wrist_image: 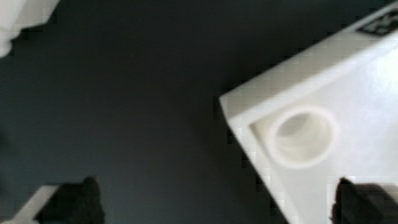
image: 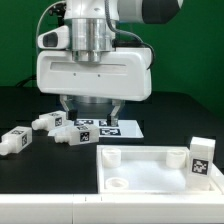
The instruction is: Assemble square table
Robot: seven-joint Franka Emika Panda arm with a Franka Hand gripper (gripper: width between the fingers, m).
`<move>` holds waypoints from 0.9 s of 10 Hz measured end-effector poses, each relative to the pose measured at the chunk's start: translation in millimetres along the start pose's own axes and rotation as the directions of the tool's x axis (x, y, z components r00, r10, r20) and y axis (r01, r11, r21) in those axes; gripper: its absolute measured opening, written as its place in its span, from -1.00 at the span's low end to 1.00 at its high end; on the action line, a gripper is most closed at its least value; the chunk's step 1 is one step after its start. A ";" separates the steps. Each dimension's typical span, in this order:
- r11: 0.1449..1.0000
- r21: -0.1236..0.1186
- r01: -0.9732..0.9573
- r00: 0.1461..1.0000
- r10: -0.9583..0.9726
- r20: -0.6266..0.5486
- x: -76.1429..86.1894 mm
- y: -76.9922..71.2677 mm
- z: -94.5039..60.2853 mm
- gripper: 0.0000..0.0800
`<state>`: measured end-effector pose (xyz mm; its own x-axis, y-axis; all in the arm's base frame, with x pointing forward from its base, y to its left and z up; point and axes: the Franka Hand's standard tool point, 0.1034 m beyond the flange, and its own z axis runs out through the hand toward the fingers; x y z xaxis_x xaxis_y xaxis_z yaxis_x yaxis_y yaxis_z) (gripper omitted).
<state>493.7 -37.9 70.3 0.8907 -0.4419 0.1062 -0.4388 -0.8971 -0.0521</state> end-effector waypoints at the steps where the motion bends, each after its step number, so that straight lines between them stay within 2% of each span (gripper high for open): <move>1: 0.997 -0.003 0.077 0.997 -0.077 0.000 0.4 0.7 0.0 0.62; 2: 0.990 -0.005 0.144 0.990 -0.144 0.000 0.6 0.9 0.0 0.62; 3: 0.930 -0.020 0.367 0.930 -0.367 0.005 -1.3 0.5 0.6 0.62; 5: 0.732 -0.026 0.681 0.732 -0.681 0.026 -6.0 -6.7 0.5 0.62; 6: 0.639 -0.005 0.769 0.638 -0.768 0.049 -10.7 -6.9 2.0 0.62; 8: 0.543 -0.001 0.840 0.542 -0.838 0.058 -10.7 -3.8 2.3 0.62; 9: 0.526 0.000 0.850 0.525 -0.849 0.060 -10.5 -3.2 2.4 0.62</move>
Offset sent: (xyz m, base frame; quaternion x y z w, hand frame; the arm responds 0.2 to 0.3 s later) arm -0.0126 0.0207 -0.0024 0.0254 -0.0211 -0.4333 0.9006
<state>486.0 -30.4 66.9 0.8475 0.5292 0.0407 0.5264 -0.8479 0.0633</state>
